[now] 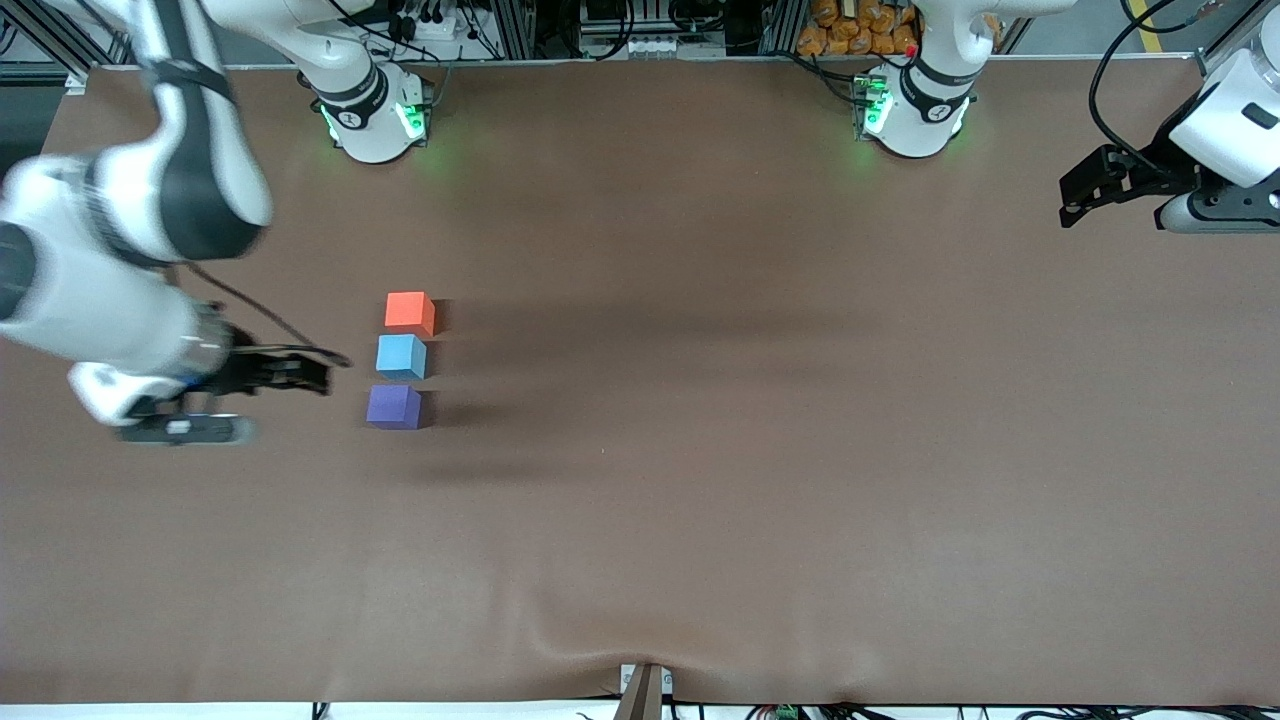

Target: Place blue block between orange and purple blocks

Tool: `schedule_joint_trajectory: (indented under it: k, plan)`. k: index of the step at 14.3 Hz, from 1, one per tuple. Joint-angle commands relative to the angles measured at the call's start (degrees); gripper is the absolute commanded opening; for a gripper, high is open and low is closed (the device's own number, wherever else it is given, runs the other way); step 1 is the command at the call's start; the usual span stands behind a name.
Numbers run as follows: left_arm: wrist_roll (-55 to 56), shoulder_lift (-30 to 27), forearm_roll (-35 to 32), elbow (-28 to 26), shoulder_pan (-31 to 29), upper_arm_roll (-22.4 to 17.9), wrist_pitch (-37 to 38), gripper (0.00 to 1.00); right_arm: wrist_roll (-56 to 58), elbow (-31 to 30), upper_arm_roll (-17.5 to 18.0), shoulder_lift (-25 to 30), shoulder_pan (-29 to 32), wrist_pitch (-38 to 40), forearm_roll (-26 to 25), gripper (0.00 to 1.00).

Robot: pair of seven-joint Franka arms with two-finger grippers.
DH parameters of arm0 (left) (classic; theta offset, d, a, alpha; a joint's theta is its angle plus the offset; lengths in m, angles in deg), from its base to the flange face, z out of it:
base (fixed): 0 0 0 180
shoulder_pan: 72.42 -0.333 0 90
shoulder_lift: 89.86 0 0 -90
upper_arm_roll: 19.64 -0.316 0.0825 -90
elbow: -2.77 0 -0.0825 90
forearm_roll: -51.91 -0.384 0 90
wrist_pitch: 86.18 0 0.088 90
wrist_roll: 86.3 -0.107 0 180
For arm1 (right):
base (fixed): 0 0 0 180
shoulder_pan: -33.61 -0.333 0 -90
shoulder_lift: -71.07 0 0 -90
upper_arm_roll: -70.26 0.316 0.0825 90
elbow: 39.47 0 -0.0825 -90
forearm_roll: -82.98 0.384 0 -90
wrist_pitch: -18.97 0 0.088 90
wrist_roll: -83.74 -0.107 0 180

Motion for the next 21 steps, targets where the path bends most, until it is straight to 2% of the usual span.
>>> schedule_joint_trajectory:
  k: [1,3,7,10,15,21]
  plan:
    - [0.56,-0.07,0.01,0.15,-0.13,0.04,-0.19,1.0,0.54,10.57,1.24,-3.02,4.63,8.74,-1.97,1.0]
    - [0.47,-0.07,0.01,-0.02,-0.22,-0.05,-0.54,1.0,4.2,13.66,1.16,-1.45,6.4,14.82,-2.15,1.0]
    - [0.47,-0.07,0.01,-0.02,-0.22,-0.05,-0.54,1.0,23.26,12.89,1.77,6.18,11.77,18.25,-1.63,1.0]
    - [0.47,-0.07,0.01,-0.02,-0.22,-0.05,-0.54,1.0,18.41,8.08,1.33,11.46,11.25,21.08,-1.36,1.0]
    - [0.56,-0.07,0.01,-0.02,-0.13,-0.05,-0.54,1.0,9.77,-8.97,1.33,22.97,10.89,12.57,-1.89,1.0]
    - [0.56,-0.07,0.01,-0.02,-0.13,-0.05,-0.54,1.0,5.37,-10.23,1.68,23.7,10.89,12.38,-2.68,1.0]
